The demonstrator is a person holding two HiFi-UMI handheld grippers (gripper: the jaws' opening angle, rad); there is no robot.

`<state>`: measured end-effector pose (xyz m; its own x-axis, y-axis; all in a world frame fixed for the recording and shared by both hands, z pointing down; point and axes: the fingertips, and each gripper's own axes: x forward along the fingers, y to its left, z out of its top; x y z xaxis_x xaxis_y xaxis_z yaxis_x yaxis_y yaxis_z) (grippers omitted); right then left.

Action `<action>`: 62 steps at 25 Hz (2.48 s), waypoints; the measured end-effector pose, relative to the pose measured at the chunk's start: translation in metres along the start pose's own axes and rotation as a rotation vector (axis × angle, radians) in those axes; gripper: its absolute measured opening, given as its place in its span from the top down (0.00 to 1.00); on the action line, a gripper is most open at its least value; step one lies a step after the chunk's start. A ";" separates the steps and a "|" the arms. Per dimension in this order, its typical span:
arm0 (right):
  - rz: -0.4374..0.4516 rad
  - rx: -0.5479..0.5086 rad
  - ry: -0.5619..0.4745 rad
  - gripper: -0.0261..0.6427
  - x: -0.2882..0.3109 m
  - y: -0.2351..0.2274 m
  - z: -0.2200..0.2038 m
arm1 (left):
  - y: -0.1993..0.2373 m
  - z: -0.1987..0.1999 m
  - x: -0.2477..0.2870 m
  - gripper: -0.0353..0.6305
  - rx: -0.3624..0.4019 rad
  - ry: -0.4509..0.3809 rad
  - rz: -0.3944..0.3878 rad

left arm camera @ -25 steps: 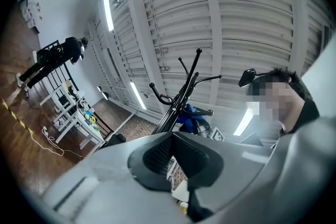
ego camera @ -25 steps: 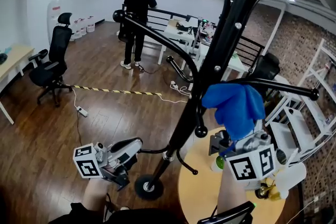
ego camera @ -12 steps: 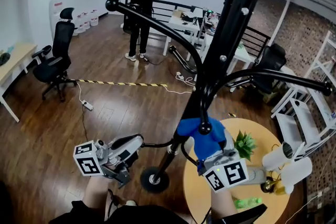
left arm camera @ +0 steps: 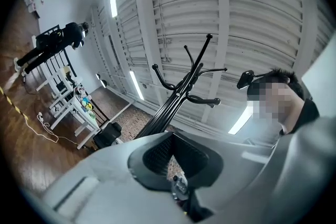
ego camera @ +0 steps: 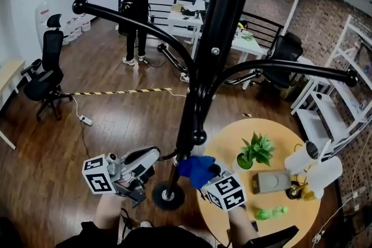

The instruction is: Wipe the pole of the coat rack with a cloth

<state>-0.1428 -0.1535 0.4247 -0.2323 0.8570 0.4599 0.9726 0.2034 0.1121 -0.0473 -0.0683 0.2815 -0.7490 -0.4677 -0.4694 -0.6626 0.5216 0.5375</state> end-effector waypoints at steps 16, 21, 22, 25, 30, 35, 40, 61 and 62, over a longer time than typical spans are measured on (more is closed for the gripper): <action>0.152 0.151 -0.086 0.92 0.018 0.003 0.006 | 0.003 0.002 -0.004 0.94 0.017 -0.010 0.028; 0.118 0.157 -0.176 0.93 0.011 -0.004 0.021 | 0.001 0.004 -0.006 0.94 0.023 -0.011 0.038; 0.105 0.146 -0.206 0.92 0.006 -0.005 0.029 | 0.001 0.004 -0.007 0.94 0.023 -0.010 0.039; 0.095 0.118 -0.346 0.92 -0.015 -0.004 0.071 | 0.001 0.005 -0.007 0.94 0.026 -0.010 0.037; 0.103 0.063 -0.602 0.93 -0.062 0.000 0.167 | -0.003 0.005 -0.005 0.94 0.030 -0.009 0.023; 0.084 0.060 -0.819 0.93 -0.114 -0.019 0.252 | -0.005 0.011 -0.010 0.94 0.040 -0.024 0.025; 0.046 0.018 -0.995 0.93 -0.170 -0.030 0.315 | -0.011 0.017 -0.017 0.94 0.056 -0.045 0.026; -0.191 -0.117 -1.298 0.93 -0.293 -0.029 0.330 | -0.020 0.016 -0.016 0.94 0.059 -0.044 -0.008; -0.177 -0.122 -1.263 0.93 -0.277 -0.028 0.330 | -0.020 0.017 -0.019 0.94 0.060 -0.047 -0.004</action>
<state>-0.1045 -0.2401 0.0036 -0.1286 0.6886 -0.7137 0.9069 0.3727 0.1963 -0.0197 -0.0576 0.2673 -0.7450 -0.4365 -0.5044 -0.6635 0.5625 0.4932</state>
